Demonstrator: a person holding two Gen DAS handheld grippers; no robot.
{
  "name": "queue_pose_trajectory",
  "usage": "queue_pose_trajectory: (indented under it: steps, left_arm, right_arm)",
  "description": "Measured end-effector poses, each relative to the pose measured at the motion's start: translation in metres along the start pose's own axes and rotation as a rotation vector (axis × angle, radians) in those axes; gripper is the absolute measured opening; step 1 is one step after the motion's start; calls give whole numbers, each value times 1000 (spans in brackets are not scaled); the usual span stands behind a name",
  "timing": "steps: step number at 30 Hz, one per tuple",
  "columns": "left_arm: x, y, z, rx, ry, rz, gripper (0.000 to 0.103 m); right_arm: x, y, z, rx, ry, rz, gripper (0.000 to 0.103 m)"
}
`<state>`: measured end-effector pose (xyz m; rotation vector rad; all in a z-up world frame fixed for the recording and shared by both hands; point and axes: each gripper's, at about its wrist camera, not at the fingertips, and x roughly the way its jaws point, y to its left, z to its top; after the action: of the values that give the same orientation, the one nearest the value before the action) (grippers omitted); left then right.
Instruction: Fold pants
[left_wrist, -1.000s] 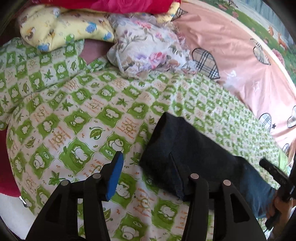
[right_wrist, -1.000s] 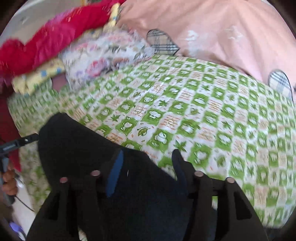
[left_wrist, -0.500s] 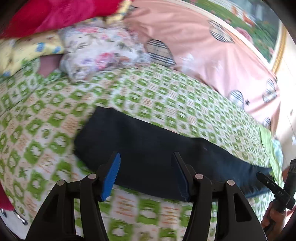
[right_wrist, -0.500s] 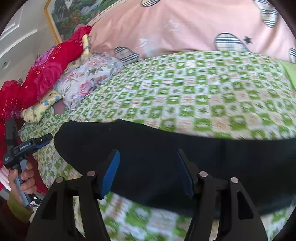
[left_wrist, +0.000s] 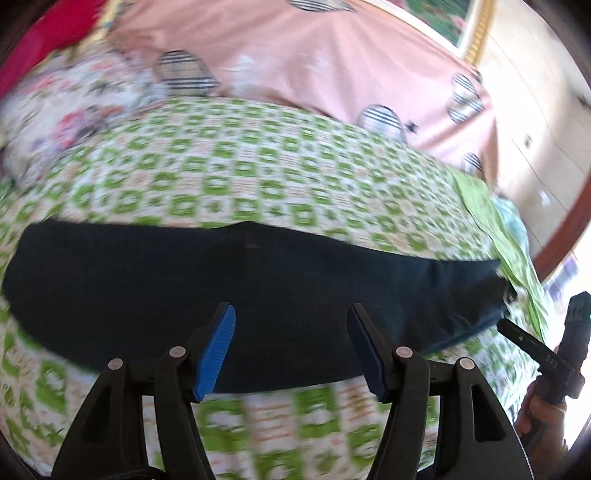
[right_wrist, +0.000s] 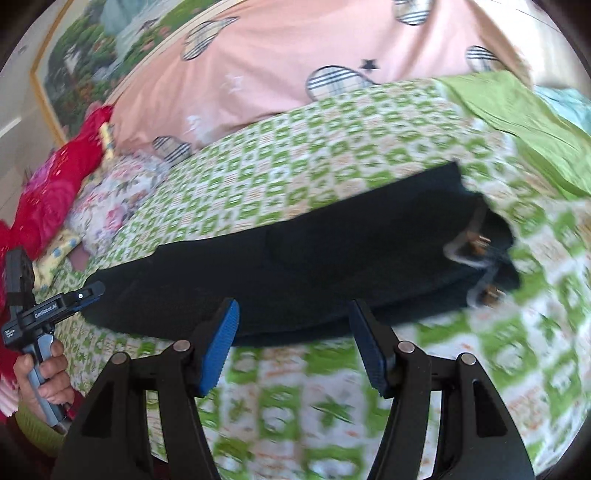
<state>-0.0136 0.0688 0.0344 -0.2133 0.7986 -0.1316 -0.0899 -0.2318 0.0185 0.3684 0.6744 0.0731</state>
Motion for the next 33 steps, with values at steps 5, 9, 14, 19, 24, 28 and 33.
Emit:
queue_pose_trajectory:
  steps: [5,9,14,19,24,28,33]
  left_arm:
    - [17,-50,13,133,19,-50,69]
    - [30,-81,25,208,38,-89,69]
    - [50,-111,43,299,64,-131,71]
    - [78,-138,61,368,118,-207,72]
    - [116,-176,78,461,204,-350,72]
    - [155,-212,85,524,313,-428,72]
    - [185,-251,80,607,369,-465,72]
  right_arm:
    - [-9,-22,-2,62,-21,-28,63]
    - [-13,-38,0,102,-35,-40,63]
    - [-15,-53,1,139,-49,-51,63]
    - [-16,-70,6,185,-71,-54,63]
    - [-13,-88,12,235,-93,-39,63]
    - [-9,-99,14,275,-98,-29,63]
    - [-4,-104,17,299,-102,8,63]
